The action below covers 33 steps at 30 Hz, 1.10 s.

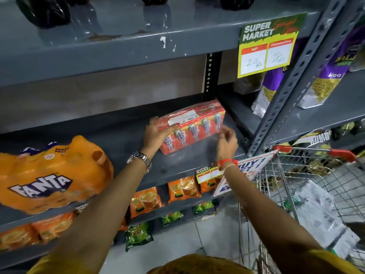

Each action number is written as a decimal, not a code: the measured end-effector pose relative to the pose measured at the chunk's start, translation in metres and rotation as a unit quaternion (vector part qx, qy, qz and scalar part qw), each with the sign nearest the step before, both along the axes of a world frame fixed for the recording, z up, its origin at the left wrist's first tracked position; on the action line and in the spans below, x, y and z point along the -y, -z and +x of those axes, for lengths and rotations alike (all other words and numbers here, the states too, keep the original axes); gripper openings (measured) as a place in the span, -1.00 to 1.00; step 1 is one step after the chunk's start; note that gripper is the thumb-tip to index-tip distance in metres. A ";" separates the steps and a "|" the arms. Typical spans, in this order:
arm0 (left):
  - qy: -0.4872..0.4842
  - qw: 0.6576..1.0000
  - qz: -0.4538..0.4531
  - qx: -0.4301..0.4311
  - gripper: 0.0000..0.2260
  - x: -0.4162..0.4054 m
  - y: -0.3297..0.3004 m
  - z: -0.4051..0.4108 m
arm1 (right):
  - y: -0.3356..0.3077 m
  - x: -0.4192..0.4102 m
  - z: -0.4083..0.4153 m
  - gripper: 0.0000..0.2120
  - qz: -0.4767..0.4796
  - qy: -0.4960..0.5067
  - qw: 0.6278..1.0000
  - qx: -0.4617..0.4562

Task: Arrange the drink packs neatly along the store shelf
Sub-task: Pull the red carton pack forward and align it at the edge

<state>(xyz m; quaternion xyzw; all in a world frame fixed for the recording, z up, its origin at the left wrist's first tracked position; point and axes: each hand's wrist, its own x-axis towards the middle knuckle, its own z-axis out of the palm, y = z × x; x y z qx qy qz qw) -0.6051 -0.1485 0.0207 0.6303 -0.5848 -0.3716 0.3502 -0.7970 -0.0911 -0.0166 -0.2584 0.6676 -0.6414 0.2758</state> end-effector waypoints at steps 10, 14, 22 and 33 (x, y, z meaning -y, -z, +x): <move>0.006 0.997 0.000 -0.079 -0.55 0.000 -0.003 -0.003 | -0.024 0.038 -0.018 -0.41 0.067 -0.108 0.992 0.021; 0.005 0.997 0.000 -0.071 -0.45 -0.003 -0.003 -0.006 | -0.034 0.051 -0.033 -0.47 0.106 -0.113 0.988 0.024; 0.019 0.996 0.058 -0.060 -0.23 0.000 -0.012 0.000 | -0.033 0.042 -0.030 -0.62 0.113 -0.127 0.985 -0.003; -0.028 0.948 0.114 -0.295 -0.73 -0.024 -0.004 0.005 | -0.027 0.030 -0.035 -0.66 0.094 -0.127 0.987 0.021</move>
